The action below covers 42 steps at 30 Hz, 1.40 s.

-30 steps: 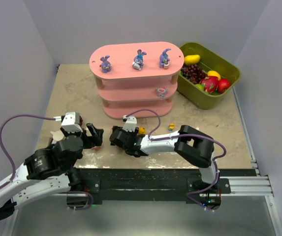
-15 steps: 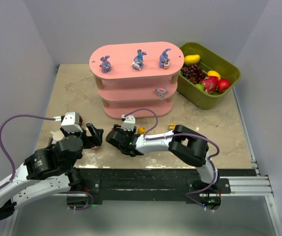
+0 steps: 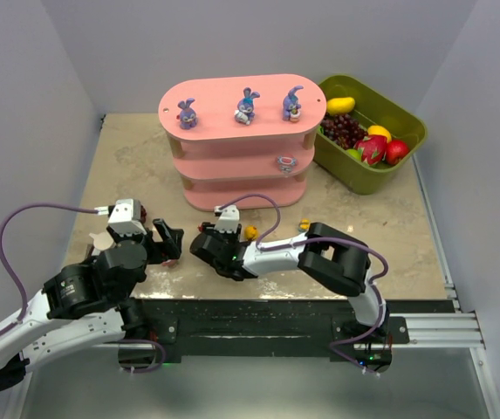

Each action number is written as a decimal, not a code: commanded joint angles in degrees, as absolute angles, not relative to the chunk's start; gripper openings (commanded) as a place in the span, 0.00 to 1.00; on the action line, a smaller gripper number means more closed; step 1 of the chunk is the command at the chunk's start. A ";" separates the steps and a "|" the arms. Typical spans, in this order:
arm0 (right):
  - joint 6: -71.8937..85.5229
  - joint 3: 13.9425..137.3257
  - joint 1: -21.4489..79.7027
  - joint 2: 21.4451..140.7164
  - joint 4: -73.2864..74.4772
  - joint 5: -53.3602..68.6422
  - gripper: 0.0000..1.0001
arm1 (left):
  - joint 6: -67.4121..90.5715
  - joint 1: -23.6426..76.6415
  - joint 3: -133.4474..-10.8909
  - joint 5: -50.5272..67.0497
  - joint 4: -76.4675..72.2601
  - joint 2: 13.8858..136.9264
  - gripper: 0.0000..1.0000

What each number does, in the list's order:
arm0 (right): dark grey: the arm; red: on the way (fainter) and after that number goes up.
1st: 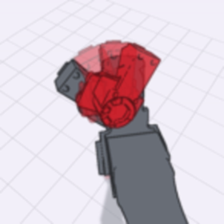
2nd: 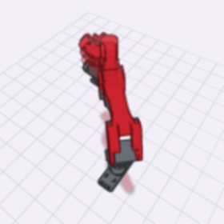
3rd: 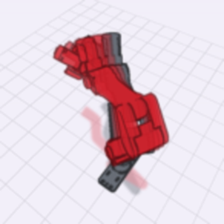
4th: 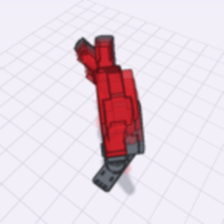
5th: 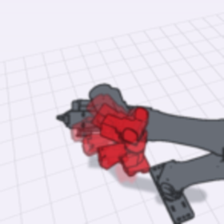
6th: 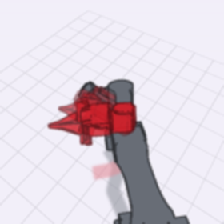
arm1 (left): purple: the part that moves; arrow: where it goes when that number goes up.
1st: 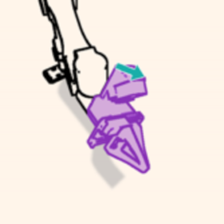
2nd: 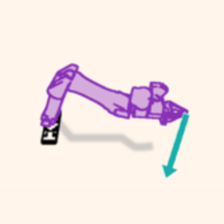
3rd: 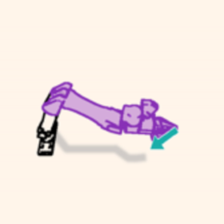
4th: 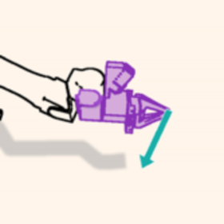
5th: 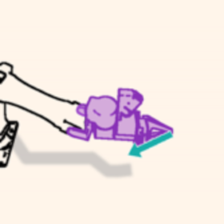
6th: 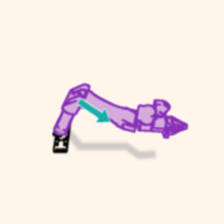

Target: Place and organize the plastic toys onto the shelf

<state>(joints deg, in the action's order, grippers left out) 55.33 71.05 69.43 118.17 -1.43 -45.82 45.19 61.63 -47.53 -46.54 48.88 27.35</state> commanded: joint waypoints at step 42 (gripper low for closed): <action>26.72 79.54 55.90 89.47 12.31 -37.00 0.45 | 45.09 61.70 -47.90 -47.29 47.20 27.33 0.86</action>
